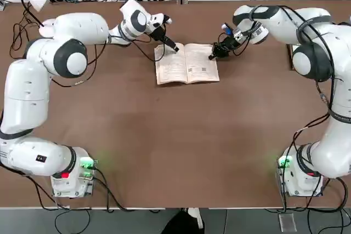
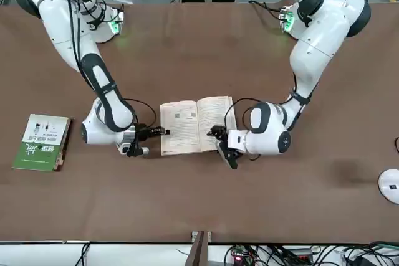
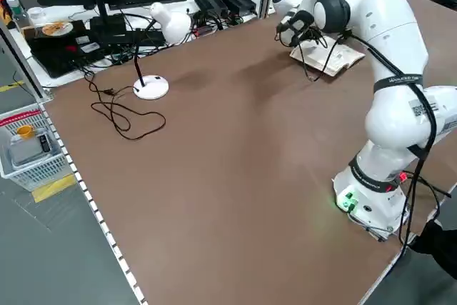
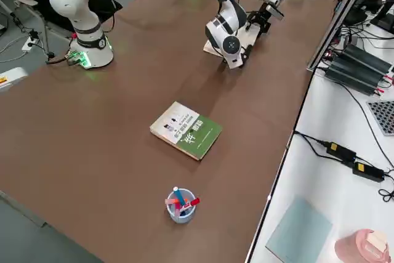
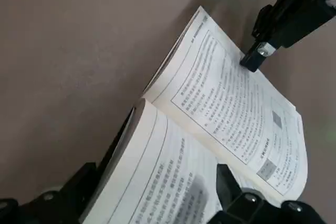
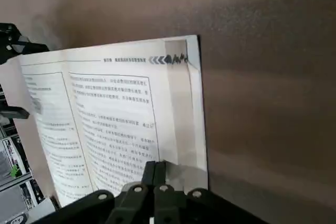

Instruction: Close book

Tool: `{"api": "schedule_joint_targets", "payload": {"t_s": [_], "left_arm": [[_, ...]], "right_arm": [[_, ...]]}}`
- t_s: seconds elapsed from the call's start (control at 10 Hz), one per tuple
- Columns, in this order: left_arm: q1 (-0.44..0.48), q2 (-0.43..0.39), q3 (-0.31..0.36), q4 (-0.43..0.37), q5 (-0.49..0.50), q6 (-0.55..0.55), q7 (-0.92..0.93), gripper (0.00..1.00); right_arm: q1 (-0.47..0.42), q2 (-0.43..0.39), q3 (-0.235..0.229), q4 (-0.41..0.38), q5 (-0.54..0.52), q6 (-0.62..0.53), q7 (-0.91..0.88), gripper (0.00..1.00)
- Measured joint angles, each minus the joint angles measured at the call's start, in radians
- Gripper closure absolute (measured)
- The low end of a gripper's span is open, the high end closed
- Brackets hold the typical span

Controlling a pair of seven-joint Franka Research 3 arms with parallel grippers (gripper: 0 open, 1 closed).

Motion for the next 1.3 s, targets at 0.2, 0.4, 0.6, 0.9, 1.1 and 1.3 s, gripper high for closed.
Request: {"api": "schedule_joint_targets", "payload": {"t_s": [0.2,0.4,0.6,0.9,1.1,1.3], "left_arm": [[0.003,0.0,-0.001,0.005,-0.001,-0.013,-0.001,0.0],[0.004,0.0,-0.001,0.019,-0.003,-0.04,-0.011,0.0],[0.006,-0.001,-0.002,0.037,-0.003,-0.07,-0.034,0.0],[0.01,-0.003,-0.005,0.046,-0.003,-0.092,-0.065,0.0],[0.012,-0.007,-0.008,0.052,-0.003,-0.107,-0.095,0.0],[0.012,-0.014,-0.009,0.054,-0.003,-0.123,-0.136,0.0]], "right_arm": [[0.0,0.0,-0.001,0.0,0.0,0.0,0.0,0.99],[0.0,0.0,-0.001,0.0,0.0,0.0,0.0,0.99],[0.0,0.0,-0.001,0.0,0.0,0.0,0.0,0.99],[0.0,0.0,-0.002,0.0,0.0,0.0,0.0,0.99],[0.0,0.0,-0.002,0.0,0.0,0.0,0.0,0.99],[0.0,0.0,-0.002,0.0,0.0,0.0,0.0,0.99]]}}
